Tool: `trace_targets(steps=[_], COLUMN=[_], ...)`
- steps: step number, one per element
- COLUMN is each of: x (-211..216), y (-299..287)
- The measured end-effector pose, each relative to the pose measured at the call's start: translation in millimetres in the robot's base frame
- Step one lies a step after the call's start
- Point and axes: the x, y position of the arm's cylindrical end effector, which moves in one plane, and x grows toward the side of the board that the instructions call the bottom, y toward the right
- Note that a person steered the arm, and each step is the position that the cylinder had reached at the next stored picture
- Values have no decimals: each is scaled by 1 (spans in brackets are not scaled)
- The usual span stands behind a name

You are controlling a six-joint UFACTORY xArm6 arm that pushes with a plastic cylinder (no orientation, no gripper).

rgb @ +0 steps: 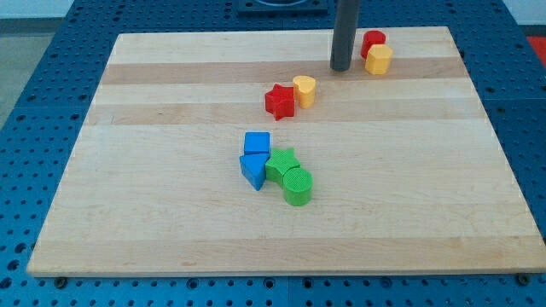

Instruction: Move the red circle to the top right

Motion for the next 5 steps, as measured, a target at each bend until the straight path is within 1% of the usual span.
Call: trace_targets(steps=[1,2,3,5], x=[-29,-38,-38,-38], y=[0,0,11,78])
